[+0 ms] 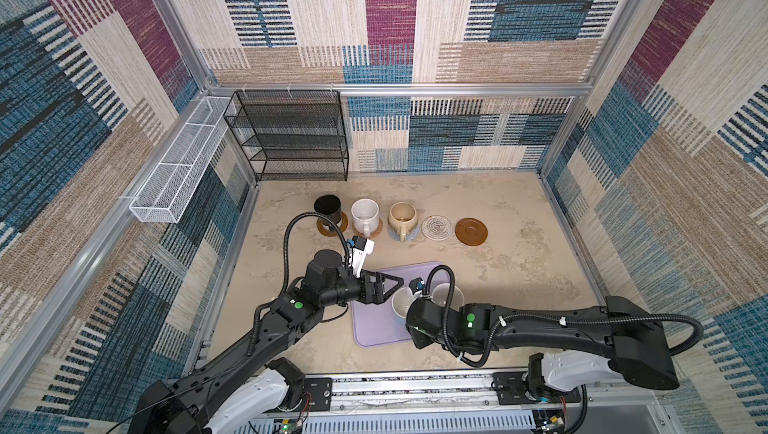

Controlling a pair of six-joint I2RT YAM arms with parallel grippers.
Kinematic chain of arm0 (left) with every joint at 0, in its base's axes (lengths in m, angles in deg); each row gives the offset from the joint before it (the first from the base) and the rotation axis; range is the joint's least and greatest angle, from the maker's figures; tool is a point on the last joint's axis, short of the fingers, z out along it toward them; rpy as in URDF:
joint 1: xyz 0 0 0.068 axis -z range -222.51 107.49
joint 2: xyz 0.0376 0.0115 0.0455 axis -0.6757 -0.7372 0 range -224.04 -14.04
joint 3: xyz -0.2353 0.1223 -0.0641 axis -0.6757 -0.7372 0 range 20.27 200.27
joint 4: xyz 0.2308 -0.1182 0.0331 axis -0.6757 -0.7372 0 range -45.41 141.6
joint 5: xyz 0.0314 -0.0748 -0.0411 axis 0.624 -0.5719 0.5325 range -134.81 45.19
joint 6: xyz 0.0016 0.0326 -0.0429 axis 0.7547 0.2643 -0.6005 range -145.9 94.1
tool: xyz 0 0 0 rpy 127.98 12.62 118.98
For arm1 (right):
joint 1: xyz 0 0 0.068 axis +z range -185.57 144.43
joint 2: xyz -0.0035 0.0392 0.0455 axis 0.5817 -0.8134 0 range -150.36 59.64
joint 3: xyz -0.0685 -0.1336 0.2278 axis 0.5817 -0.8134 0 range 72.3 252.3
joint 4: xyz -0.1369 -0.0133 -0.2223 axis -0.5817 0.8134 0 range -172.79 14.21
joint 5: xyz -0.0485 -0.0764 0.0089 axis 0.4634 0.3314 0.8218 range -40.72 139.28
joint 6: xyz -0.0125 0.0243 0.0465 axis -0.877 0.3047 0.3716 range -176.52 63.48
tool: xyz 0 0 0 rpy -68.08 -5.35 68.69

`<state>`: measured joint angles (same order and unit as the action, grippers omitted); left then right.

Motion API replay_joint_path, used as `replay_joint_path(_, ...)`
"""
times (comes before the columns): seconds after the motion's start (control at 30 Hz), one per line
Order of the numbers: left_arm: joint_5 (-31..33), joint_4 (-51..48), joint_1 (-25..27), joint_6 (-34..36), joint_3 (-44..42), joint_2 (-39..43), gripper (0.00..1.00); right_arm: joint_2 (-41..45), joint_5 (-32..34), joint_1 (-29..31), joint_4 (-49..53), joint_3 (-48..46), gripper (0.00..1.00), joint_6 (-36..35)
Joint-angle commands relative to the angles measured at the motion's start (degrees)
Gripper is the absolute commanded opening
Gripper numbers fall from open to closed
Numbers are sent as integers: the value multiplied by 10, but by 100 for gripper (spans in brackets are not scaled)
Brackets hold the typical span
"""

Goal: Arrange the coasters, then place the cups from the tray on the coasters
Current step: 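Lower the right gripper onto the light blue mug's handle on the tray, then grasp and lift the light blue mug with the right gripper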

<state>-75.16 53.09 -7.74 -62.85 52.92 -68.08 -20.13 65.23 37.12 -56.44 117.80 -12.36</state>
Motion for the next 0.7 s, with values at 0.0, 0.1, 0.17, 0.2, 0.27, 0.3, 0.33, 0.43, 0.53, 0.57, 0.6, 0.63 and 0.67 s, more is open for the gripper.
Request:
replay_joint_path(0.0,-3,15,-2,2,-1,1,92,-20,47,1,-18,12,39,13)
replay_joint_path(0.1,3,8,-4,3,0,2,92,-24,44,2,-35,11,37,7)
replay_joint_path(0.17,6,7,-8,2,-1,1,92,-27,41,2,-45,11,36,3)
replay_joint_path(0.2,6,10,-9,-1,-2,1,92,-30,40,2,-48,12,35,1)
replay_joint_path(0.27,6,19,-15,-7,-6,1,92,-36,35,2,-50,14,32,-3)
replay_joint_path(0.3,5,22,-18,-9,-8,0,92,-39,32,2,-51,16,30,-4)
replay_joint_path(0.33,5,22,-20,-11,-9,0,92,-41,30,2,-51,17,27,-6)
replay_joint_path(0.43,3,25,-25,-14,-12,-4,92,-47,23,2,-53,19,20,-10)
replay_joint_path(0.53,-8,37,-29,-23,-14,-6,91,-48,20,2,-55,19,13,-11)
replay_joint_path(0.57,-12,41,-30,-27,-15,-5,91,-47,21,2,-54,21,10,-12)
replay_joint_path(0.6,-13,44,-30,-29,-16,-3,91,-46,20,3,-55,22,7,-14)
replay_joint_path(0.63,-11,44,-31,-30,-17,0,91,-45,21,2,-56,22,6,-14)
replay_joint_path(0.67,-7,43,-32,-31,-18,1,91,-45,21,2,-57,24,5,-17)
